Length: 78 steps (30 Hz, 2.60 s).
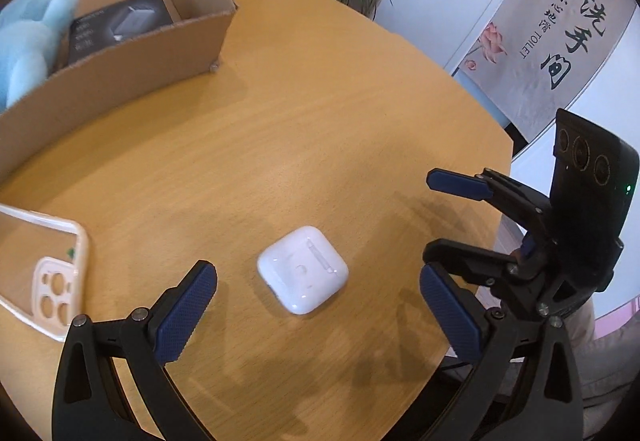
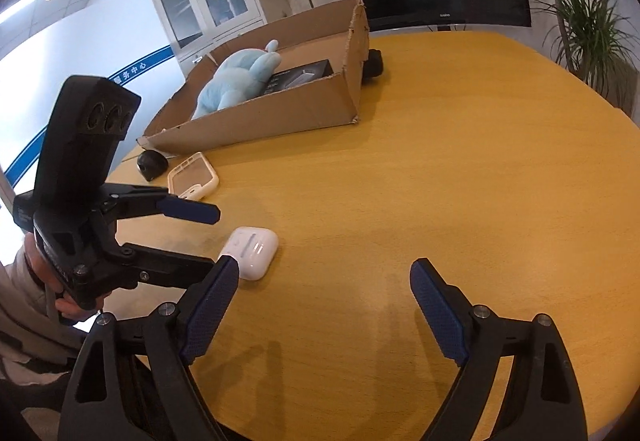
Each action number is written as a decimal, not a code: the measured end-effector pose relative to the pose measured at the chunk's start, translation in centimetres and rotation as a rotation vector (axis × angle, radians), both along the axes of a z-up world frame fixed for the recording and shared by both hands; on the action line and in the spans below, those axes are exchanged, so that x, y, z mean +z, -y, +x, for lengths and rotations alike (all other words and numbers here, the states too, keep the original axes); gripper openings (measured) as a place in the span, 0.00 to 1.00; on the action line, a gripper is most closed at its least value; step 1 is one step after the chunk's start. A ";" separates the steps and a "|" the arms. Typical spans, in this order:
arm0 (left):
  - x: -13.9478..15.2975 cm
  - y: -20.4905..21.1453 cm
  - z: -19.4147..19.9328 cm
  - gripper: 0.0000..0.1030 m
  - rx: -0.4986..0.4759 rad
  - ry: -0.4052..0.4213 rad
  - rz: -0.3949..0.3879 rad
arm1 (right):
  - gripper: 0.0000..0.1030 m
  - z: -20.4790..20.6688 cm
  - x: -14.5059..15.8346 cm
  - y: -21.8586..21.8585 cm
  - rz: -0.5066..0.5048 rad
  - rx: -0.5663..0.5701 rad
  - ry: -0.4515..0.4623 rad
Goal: Organize objects
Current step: 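Close the right tool fingers around the white earbud case, then lift the earbud case off the table with the right tool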
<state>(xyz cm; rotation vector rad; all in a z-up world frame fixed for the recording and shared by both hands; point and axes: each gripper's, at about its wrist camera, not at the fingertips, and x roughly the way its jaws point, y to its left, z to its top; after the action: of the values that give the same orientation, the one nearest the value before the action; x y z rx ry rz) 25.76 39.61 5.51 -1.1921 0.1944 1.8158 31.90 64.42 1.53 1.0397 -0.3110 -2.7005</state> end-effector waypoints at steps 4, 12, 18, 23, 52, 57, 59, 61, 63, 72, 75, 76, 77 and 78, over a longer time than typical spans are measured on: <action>-0.5 -0.6 0.3 0.92 0.015 -0.004 -0.028 | 0.86 -0.2 -0.4 -0.8 -0.054 -0.025 0.010; -0.1 -0.1 0.1 0.48 0.009 -0.040 -0.049 | 0.86 -1.6 -0.9 -0.2 -0.109 -0.001 0.040; -0.3 2.0 -0.2 0.46 -0.033 -0.015 0.011 | 0.85 -3.4 -1.5 1.7 -0.192 0.062 0.096; -0.5 2.1 0.2 0.46 -0.044 -0.037 0.032 | 0.66 -5.6 -2.3 2.5 -0.304 0.103 0.179; -0.7 4.3 1.4 0.44 -0.049 -0.194 0.077 | 0.28 -10.2 -3.5 7.5 -0.294 0.281 0.344; -1.0 4.1 1.4 0.52 -0.044 -0.194 0.056 | 0.25 -10.0 -3.4 7.9 -0.290 0.296 0.336; -1.1 3.9 1.5 0.51 -0.050 -0.202 0.051 | 0.24 -9.9 -3.3 7.9 -0.285 0.299 0.330; -1.2 3.7 1.7 0.48 -0.066 -0.208 0.041 | 0.24 -9.8 -3.3 8.1 -0.283 0.302 0.325; -1.2 3.6 1.7 0.48 -0.069 -0.209 0.043 | 0.24 -9.8 -3.2 7.9 -0.285 0.302 0.322; -1.1 4.0 1.8 0.45 -0.067 -0.204 0.064 | 0.25 -9.8 -3.7 7.8 -0.333 0.329 0.329; -1.0 4.1 1.9 0.45 -0.072 -0.208 0.068 | 0.25 -9.9 -4.1 7.7 -0.363 0.333 0.344; -1.0 4.1 1.9 0.45 -0.071 -0.209 0.068 | 0.25 -9.9 -4.1 7.7 -0.362 0.332 0.341; -1.0 4.1 1.9 0.45 -0.071 -0.207 0.068 | 0.25 -9.9 -4.1 7.8 -0.362 0.329 0.339; -1.0 4.1 1.9 0.45 -0.071 -0.205 0.069 | 0.24 -9.9 -4.1 7.8 -0.363 0.327 0.339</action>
<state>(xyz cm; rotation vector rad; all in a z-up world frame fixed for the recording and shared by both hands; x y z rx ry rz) 27.61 35.53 4.49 -0.9396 0.2846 1.8662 22.05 56.63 -2.55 1.2971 -0.6049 -2.0772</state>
